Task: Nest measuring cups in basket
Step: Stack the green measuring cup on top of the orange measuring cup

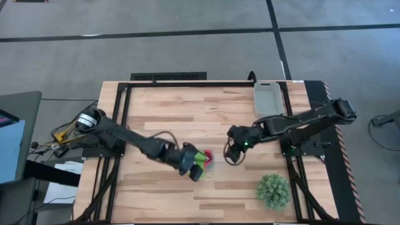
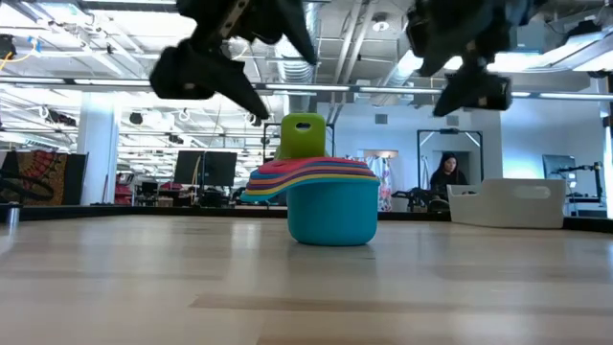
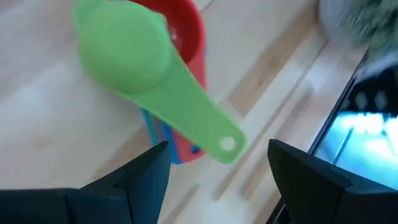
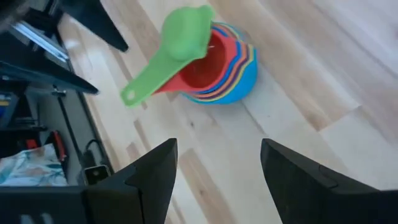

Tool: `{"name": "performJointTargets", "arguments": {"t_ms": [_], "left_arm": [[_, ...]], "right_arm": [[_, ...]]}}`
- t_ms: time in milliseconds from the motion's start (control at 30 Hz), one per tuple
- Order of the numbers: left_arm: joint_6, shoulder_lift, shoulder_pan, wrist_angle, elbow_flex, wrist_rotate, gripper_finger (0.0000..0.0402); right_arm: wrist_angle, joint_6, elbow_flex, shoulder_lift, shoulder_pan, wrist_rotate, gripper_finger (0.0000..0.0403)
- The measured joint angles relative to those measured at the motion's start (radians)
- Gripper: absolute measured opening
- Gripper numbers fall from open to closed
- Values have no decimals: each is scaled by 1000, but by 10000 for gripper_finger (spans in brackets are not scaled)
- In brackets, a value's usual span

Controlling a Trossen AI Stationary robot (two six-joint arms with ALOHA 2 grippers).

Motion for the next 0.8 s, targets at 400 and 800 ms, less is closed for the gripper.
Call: {"name": "performJointTargets", "arguments": {"t_ms": [400, 800], "left_arm": [[-91, 33, -147, -8, 1, -251, 250], [296, -29, -185, -87, 3, -162, 158]], "right_arm": [[57, 10, 0, 4, 114, 49, 256], [437, -875, 7, 282, 346, 448, 226]]}}
